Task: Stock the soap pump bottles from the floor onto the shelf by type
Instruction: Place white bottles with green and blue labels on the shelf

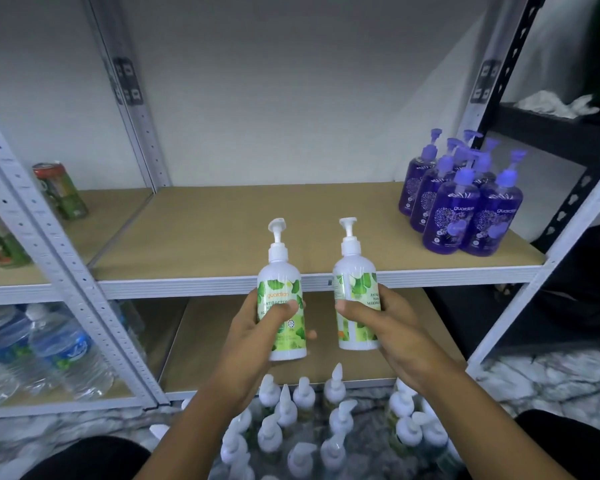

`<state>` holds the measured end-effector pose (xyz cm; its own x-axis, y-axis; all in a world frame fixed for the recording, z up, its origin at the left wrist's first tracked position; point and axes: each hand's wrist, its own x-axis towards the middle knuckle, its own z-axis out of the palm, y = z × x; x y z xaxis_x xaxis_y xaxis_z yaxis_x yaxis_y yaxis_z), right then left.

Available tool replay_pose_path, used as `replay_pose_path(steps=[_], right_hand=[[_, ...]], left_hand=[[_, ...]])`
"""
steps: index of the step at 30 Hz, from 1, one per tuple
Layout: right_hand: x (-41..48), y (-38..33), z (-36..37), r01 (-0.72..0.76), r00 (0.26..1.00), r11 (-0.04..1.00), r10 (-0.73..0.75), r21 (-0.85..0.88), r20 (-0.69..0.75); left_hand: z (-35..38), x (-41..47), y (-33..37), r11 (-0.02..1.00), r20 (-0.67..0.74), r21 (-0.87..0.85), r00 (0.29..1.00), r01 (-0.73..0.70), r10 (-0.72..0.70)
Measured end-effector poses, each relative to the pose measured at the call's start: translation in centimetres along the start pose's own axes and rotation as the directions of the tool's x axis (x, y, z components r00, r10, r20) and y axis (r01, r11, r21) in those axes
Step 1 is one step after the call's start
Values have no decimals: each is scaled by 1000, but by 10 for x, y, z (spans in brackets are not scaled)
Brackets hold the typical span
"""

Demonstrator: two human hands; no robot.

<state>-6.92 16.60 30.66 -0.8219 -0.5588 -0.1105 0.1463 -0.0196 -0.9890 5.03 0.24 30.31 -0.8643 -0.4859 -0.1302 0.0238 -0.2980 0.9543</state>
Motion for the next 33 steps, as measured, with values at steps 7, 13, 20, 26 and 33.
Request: replay_pose_path(steps=[7,13,20,26,33], right_hand=[[-8,-2,6,41,990,992,-56,-115,-133],[-10,-6,1,2,993,997,-11,-81,-120],[-12,-10,-4,66,990,992,-79,-107,-119],[16,-39,-15,152,973,966,-183,-209,-140],[82,-62,-28,238,955,919,-281,-314,-99]], left_hand=[[11,-2,-4,999,2,15,1000,31,-31],[18,-4,-8,997,12,72,1000,-5,4],[24,2,-5,995,13,72,998,-65,65],[39,43,29,958,86,214,981,-189,174],[48,109,32,978,2,119,985,-169,170]])
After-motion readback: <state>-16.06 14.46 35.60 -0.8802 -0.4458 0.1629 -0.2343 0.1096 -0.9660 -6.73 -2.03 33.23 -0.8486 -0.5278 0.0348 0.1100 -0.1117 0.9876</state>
